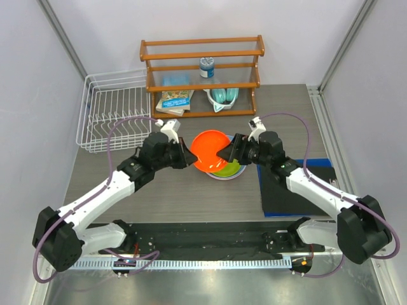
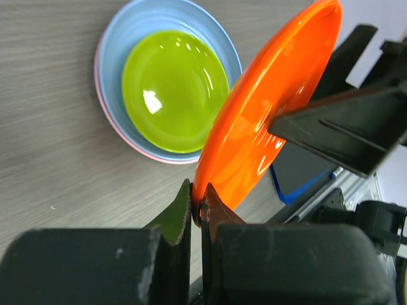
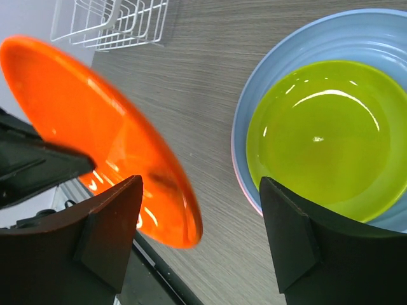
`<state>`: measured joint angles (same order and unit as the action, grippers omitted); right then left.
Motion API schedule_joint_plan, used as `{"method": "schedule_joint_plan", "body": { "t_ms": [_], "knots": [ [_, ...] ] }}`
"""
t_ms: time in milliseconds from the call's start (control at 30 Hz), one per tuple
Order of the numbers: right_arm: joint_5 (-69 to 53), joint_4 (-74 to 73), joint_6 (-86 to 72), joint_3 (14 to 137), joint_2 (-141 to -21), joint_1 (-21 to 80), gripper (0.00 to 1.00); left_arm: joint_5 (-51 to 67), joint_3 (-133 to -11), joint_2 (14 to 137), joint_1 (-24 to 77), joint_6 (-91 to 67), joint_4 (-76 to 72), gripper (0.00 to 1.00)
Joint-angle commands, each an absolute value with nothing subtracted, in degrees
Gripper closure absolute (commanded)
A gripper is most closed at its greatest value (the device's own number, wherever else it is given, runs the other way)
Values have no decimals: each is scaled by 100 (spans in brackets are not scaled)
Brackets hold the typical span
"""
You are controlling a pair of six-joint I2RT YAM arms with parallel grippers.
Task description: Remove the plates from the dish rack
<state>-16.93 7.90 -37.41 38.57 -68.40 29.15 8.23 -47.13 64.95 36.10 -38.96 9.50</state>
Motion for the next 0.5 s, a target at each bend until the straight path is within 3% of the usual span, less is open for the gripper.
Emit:
{"method": "schedule_joint_plan", "body": {
  "t_ms": [0, 33, 67, 200, 300, 367, 433, 467],
  "knots": [
    [-1538, 1090, -3595, 3973, -6978, 2953, 30, 1046, -4773, 6565, 3823, -4025, 598, 100],
    [-1547, 1090, -3586, 3990, -7005, 2953, 38, 1063, -4764, 6592, 3841, -4025, 598, 100],
    [-1564, 1090, -3577, 3999, -7031, 2953, 59, 1063, -4755, 6600, 3841, -4051, 598, 100],
    [-1644, 1230, -3603, 3903, -7023, 2953, 99, 968, -4772, 6609, 3850, -3990, 676, 100],
    [-1644, 1292, -3612, 3823, -6917, 2953, 99, 774, -4860, 6671, 3850, -3911, 808, 96],
    [-1548, 1231, -3621, 3841, -6838, 2953, 99, 669, -4913, 6758, 3850, -3911, 870, 80],
    [-1416, 1038, -3612, 3876, -6759, 2953, 99, 449, -4983, 6811, 3850, -3850, 957, 55],
    [-1145, 968, -3612, 3893, -6663, 2944, 99, 309, -5018, 6855, 3850, -3806, 1045, 52]
  ]
}}
